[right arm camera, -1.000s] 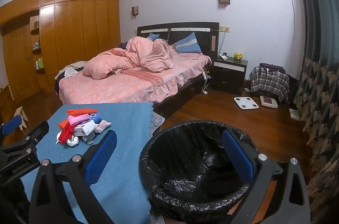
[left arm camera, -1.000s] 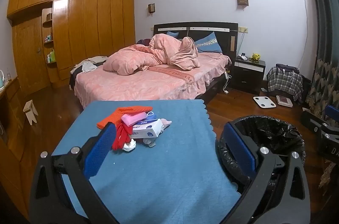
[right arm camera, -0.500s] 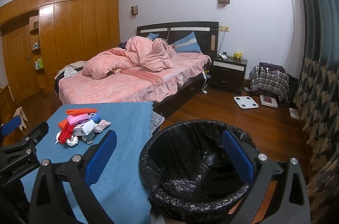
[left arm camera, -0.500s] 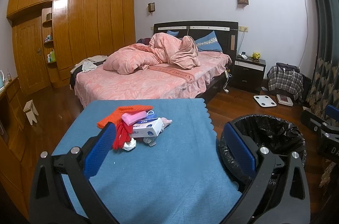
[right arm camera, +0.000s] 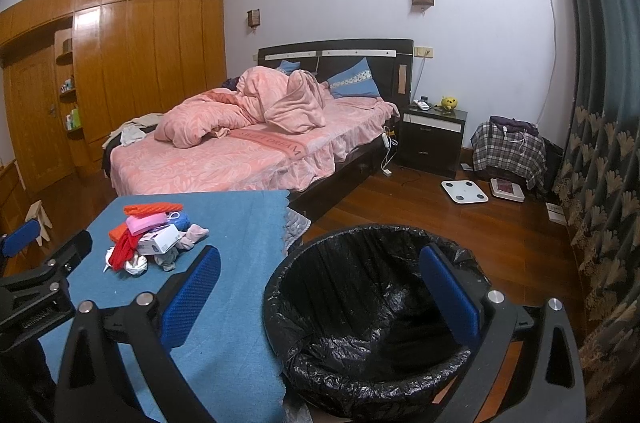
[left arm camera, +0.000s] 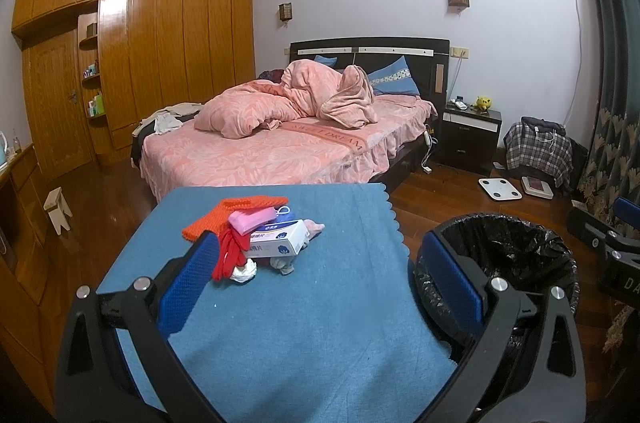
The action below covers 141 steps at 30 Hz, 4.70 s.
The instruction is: Collect trash
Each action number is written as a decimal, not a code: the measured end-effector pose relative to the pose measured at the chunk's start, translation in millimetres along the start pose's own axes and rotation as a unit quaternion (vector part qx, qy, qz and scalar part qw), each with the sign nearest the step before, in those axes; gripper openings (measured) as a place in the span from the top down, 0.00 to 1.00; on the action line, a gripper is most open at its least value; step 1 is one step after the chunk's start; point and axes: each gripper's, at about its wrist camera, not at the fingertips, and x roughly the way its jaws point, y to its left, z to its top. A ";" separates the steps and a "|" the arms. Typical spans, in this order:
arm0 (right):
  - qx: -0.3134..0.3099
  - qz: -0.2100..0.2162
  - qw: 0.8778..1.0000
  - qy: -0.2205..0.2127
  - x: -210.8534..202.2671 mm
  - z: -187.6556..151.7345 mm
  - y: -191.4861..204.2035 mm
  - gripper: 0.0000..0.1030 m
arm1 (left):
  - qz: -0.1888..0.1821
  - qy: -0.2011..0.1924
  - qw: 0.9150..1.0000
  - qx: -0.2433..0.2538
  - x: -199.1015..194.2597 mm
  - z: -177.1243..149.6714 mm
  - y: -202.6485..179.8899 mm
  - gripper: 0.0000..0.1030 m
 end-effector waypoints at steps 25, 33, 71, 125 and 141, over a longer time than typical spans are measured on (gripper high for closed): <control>-0.001 0.000 1.000 0.002 0.2 -0.4 -0.1 0.06 | -0.001 0.003 1.000 0.000 0.6 0.5 0.1 0.05; -0.001 0.001 1.000 0.002 1.1 0.8 -2.8 0.06 | -0.001 0.003 1.000 0.000 0.7 0.7 0.2 0.05; -0.024 0.061 0.997 0.047 105.2 -22.4 98.5 0.06 | 0.091 0.055 0.993 -0.050 70.3 -53.3 117.8 0.05; -0.126 0.205 0.947 0.213 265.9 -103.9 312.8 0.92 | 0.124 0.205 0.967 -0.086 200.7 -119.0 267.3 0.06; -0.121 0.218 0.944 0.216 283.8 -95.3 328.3 0.63 | 0.126 0.212 0.965 -0.093 205.9 -123.5 269.5 0.06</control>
